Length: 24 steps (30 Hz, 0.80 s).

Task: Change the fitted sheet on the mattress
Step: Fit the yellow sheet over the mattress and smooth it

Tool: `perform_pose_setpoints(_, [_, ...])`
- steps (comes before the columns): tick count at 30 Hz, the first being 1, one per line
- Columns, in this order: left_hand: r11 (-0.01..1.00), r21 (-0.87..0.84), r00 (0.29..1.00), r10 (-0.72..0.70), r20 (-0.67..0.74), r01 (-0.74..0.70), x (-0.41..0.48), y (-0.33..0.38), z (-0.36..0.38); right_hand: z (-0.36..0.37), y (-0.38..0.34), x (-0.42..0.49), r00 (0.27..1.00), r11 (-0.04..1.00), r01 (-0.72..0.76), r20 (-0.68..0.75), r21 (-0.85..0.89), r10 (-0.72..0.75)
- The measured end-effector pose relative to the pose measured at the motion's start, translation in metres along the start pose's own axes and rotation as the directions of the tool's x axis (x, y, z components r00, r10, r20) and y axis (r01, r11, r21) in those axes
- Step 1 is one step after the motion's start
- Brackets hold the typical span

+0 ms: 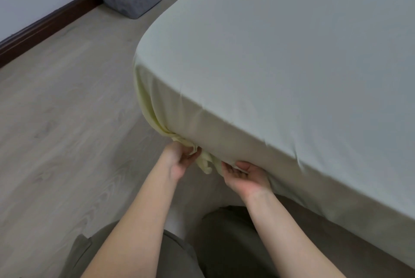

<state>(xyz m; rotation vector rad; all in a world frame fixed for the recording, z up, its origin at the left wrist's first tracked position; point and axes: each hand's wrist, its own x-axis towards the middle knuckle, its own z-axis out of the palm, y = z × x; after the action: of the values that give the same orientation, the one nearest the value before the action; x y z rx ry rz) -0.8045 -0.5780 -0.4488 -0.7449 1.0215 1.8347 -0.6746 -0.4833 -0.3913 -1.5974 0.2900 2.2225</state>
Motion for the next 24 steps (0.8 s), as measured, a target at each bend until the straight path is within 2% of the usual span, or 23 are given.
perform_pose_setpoints(3, [0.999, 0.016, 0.998, 0.052, 0.029, -0.052, -0.009, -0.005, 0.002, -0.001, -0.002, -0.004, 0.999, 0.999, -0.036, 0.012, -0.013, 0.036])
perform_pose_setpoints(7, [0.994, -0.082, 0.986, 0.077, 0.151, -0.065, -0.015, -0.012, 0.000, -0.001, -0.004, -0.011, 0.994, 0.995, -0.097, 0.057, -0.009, 0.097])
perform_pose_setpoints(11, [0.998, 0.011, 0.931, 0.059, 0.361, -0.067, -0.023, -0.021, 0.009, 0.005, -0.004, -0.015, 0.998, 0.998, -0.061, 0.029, -0.004, 0.061])
perform_pose_setpoints(13, [0.994, 0.099, 0.917, -0.005, 0.400, -0.038, -0.023, -0.026, 0.015, 0.005, -0.003, -0.014, 0.999, 0.999, -0.041, 0.013, -0.001, 0.041])
perform_pose_setpoints(16, [0.974, 0.227, 0.931, -0.103, 0.352, 0.022, -0.023, -0.020, 0.019, 0.002, -0.001, -0.009, 1.000, 1.000, -0.024, -0.008, -0.008, 0.024])
perform_pose_setpoints(19, [0.917, 0.387, 0.979, -0.154, 0.136, 0.091, -0.022, -0.009, 0.020, 0.002, -0.002, -0.007, 0.999, 0.999, -0.026, -0.023, -0.023, 0.026])
perform_pose_setpoints(20, [0.891, 0.447, 0.992, -0.111, 0.051, 0.077, -0.021, -0.008, 0.019, 0.003, -0.002, -0.007, 0.999, 0.999, -0.023, -0.024, -0.022, 0.022])
perform_pose_setpoints(22, [0.821, 0.566, 0.986, 0.148, -0.084, -0.075, -0.017, -0.008, 0.013, 0.004, -0.002, -0.006, 1.000, 1.000, -0.013, -0.026, -0.007, 0.013])
perform_pose_setpoints(23, [0.762, 0.630, 0.957, 0.270, -0.102, -0.148, -0.015, -0.010, 0.009, 0.005, -0.001, -0.006, 1.000, 1.000, -0.007, -0.028, -0.002, 0.007])
perform_pose_setpoints(24, [0.715, 0.680, 0.951, 0.296, -0.086, -0.161, -0.013, -0.012, 0.004, 0.005, 0.000, -0.007, 0.999, 1.000, -0.002, -0.032, 0.002, 0.002])
